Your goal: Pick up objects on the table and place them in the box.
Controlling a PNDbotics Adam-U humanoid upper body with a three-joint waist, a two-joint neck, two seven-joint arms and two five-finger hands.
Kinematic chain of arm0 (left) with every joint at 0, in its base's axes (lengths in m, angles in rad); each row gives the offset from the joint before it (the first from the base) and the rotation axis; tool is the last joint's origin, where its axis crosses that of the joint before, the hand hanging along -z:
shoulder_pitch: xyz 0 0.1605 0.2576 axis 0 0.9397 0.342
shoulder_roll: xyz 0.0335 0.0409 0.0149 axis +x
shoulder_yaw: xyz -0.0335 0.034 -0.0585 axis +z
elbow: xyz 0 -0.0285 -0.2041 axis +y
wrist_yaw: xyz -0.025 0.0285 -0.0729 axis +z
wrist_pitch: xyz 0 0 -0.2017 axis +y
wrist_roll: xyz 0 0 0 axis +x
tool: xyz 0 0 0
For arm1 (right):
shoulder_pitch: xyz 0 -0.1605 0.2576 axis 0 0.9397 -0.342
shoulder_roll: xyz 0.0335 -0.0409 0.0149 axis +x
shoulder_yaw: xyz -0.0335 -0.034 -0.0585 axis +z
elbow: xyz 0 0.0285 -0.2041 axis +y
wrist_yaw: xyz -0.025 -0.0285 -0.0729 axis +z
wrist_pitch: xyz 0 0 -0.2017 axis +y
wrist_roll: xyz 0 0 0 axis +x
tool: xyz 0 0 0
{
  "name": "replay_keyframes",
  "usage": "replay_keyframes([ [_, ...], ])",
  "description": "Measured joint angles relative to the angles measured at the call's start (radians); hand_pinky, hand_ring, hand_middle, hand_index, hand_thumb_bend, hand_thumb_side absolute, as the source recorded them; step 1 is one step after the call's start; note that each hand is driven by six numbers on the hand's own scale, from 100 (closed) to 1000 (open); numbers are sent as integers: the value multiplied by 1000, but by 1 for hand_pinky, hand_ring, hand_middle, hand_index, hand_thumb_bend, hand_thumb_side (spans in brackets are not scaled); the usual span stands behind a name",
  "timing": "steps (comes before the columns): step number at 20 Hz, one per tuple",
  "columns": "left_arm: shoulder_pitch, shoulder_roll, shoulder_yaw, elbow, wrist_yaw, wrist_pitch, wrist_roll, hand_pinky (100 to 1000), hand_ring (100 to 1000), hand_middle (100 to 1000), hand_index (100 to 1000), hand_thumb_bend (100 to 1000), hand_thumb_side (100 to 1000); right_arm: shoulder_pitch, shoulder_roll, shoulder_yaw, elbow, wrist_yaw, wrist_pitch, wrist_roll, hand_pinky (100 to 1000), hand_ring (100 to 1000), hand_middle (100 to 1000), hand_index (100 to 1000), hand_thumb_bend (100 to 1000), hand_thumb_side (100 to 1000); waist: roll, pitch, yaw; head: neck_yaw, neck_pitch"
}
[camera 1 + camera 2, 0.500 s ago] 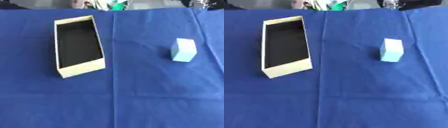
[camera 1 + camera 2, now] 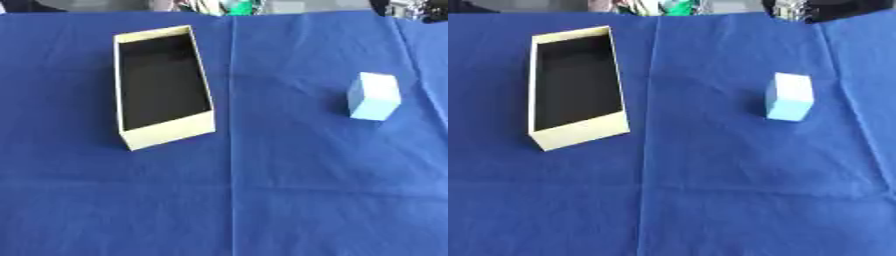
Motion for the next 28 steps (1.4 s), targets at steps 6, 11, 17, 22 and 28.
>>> replay_keyframes([
  [6, 0, 0, 0, 0, 0, 0, 0, 479, 728, 621, 735, 100, 695, 32, 1, 10, -8, 34, -16, 7, 793, 883, 862, 941, 100, 892, 0, 0, 0, 10, 6],
  [11, 0, 0, 0, 0, 0, 1, -1, 480, 728, 621, 735, 100, 694, 61, -6, 33, -6, 121, -74, 81, 855, 945, 941, 1000, 237, 683, 0, 1, 2, 9, 4],
  [17, 0, 0, 0, 0, 0, 1, -3, 480, 728, 621, 735, 100, 694, 87, -17, 49, 29, 178, -108, 176, 861, 951, 962, 1000, 268, 635, 0, 1, 3, 4, -4],
  [22, 0, 0, 0, 0, 0, 2, -5, 480, 728, 621, 735, 100, 695, 108, -28, 56, 51, 213, -106, 185, 847, 950, 960, 1000, 292, 635, 0, 1, 4, -3, -10],
  [28, 0, 0, 0, 0, 0, 1, -7, 481, 728, 621, 734, 100, 695, 113, -28, 55, 72, 305, -103, 187, 856, 992, 1000, 1000, 428, 689, 0, 1, 5, -10, -16],
])
